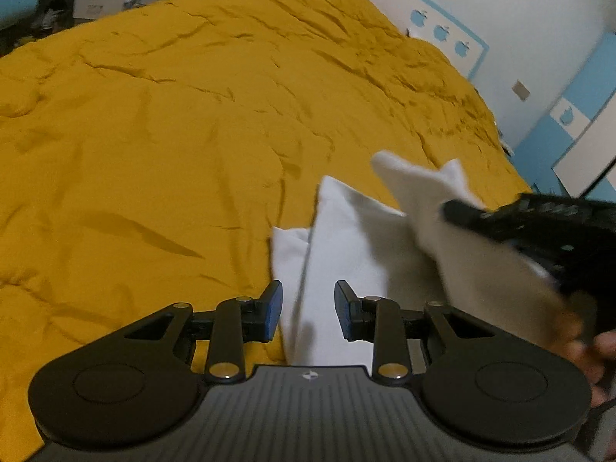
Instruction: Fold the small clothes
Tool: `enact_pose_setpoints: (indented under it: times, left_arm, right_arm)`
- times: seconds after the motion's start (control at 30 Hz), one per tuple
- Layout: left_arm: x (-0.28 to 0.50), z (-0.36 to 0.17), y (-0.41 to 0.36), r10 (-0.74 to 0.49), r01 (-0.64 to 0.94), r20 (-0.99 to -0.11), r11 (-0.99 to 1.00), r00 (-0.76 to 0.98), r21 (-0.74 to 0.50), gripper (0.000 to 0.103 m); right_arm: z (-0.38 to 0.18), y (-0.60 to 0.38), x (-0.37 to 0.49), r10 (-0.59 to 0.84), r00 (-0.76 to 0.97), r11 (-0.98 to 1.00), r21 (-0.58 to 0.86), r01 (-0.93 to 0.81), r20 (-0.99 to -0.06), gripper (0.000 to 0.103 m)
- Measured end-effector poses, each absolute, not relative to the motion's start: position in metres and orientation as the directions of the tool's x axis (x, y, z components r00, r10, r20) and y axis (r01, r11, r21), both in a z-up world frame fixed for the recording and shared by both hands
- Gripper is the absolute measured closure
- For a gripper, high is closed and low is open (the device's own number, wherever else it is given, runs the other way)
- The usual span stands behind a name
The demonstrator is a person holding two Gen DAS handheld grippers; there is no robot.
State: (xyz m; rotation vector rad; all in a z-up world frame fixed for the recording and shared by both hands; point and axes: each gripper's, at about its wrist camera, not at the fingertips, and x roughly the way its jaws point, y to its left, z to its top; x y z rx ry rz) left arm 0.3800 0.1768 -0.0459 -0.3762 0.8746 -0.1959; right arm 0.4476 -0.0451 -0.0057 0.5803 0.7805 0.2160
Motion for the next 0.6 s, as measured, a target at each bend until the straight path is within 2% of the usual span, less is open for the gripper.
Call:
enact_pose_setpoints:
  times: [0.17,0.47,0.57,0.6]
  left_arm:
    - [0.37,-0.037,0.187,-0.31,-0.006,-0.679,0.908,0.665,-0.42,0.068]
    - [0.367,-0.044,0.193,-0.301,-0.021,-0.686,0.908,0.662,-0.419,0.068]
    - [0.359,-0.039,0.194,-0.294,-0.031,-0.684,0.907,0.668,-0.42,0.068]
    - [0.356,-0.036,0.194,-0.295,-0.03,-0.678,0.905,0.674,-0.425,0.067]
  right_arm:
    - [-0.021,0.002,0.466,0.333,0.683,0.879,0.476,0.024,-0.65,0.101]
    - [-0.066,0.018,0.48,0.331,0.567,0.894,0.443,0.068,-0.755,0.1]
    - [-0.064,0.017,0.479,0.351,0.552,0.891,0.451,0.053,-0.757,0.093]
    - [-0.058,0.017,0.475,0.37,0.548,0.885,0.463,0.037,-0.75,0.087]
